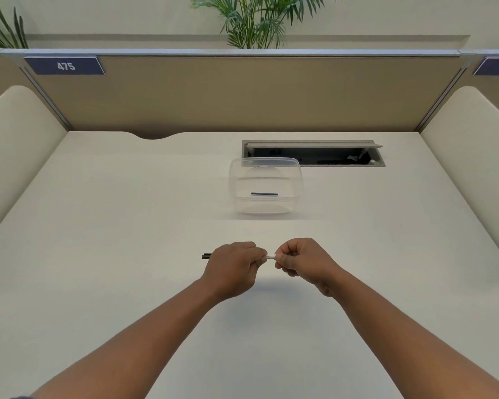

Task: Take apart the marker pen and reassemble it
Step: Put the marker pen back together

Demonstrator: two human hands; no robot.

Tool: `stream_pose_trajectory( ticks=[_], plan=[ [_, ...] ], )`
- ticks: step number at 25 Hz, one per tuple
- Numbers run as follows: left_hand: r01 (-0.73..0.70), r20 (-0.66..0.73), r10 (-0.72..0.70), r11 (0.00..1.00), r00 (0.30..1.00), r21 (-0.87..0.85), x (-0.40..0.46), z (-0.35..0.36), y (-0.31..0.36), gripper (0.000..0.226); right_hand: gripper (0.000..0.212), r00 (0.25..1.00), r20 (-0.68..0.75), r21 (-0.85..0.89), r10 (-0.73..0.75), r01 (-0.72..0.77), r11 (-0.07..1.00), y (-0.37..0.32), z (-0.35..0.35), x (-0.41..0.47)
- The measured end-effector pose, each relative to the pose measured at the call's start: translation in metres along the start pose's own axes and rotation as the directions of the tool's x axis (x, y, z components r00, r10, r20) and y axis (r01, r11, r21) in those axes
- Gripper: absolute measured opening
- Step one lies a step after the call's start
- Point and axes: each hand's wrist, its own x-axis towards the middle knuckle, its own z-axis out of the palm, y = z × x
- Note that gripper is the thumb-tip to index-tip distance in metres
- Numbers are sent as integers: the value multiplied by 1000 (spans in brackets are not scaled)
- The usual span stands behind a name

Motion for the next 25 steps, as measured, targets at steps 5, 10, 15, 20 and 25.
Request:
stream_pose_trajectory(
  ticks=[5, 10, 15, 20, 25],
  plan=[
    [33, 169, -21, 997, 985, -71, 3, 2, -5, 23, 9, 1000, -15, 10, -13, 13, 1000, 10, 1, -2],
    [150, 147, -141, 987, 979, -52, 7, 0, -19, 27, 7, 990, -140, 38, -3, 9, 999, 16, -2, 2],
    [574, 167, -558, 718, 813, -395, 3, -2, -39, 26, 6, 973, -231, 88, -4, 25, 996, 22, -16, 7],
    [728, 427, -643, 316, 636, -608, 6, -6, -49, 30, 4, 972, -235, 129, -2, 33, 991, 25, -22, 15],
    [669, 371, -609, 380, 701, -639, 7, -2, -55, 14, 4, 976, -218, 105, 14, 9, 994, 31, -27, 24]
  ],
)
